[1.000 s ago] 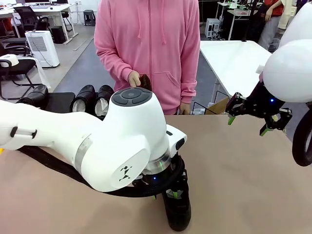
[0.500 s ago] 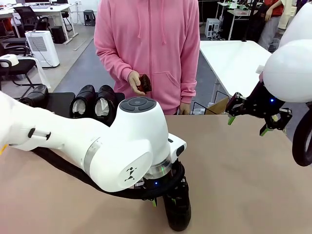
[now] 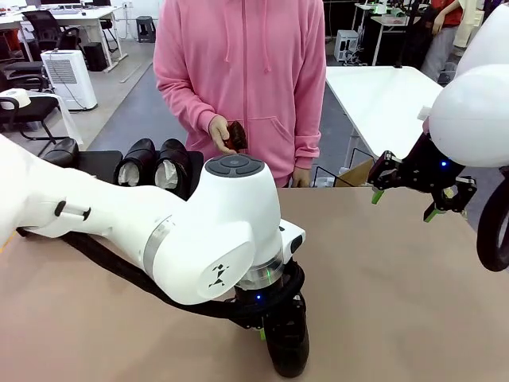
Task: Organize the shoes by placing them on the stand.
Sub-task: Place the Shoe from the middle of the table onto the Shoes Stand.
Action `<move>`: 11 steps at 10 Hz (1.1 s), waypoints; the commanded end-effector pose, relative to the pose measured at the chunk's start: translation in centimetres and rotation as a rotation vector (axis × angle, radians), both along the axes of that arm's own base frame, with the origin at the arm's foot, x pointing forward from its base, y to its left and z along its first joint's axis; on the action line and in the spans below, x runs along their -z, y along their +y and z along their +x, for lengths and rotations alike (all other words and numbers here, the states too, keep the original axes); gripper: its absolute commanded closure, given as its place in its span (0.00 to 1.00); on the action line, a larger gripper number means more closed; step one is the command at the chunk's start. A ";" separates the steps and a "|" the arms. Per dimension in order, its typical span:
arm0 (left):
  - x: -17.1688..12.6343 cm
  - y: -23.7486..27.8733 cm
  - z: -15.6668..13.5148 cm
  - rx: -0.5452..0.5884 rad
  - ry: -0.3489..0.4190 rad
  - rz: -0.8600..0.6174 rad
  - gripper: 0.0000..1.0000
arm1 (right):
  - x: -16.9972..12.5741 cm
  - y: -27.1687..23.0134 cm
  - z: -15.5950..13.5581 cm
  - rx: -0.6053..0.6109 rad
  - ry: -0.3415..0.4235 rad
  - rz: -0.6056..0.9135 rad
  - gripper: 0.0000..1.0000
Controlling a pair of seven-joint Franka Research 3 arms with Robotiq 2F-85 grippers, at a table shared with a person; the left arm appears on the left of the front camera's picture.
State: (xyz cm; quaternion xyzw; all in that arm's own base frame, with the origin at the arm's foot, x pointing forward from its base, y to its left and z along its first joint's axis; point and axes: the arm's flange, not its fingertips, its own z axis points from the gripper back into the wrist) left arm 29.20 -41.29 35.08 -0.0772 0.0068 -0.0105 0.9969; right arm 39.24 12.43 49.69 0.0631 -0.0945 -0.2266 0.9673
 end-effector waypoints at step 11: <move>-16.8 12.9 3.0 -0.035 -0.265 0.025 1.00 | -0.1 -0.2 0.0 -0.019 -0.007 0.008 0.00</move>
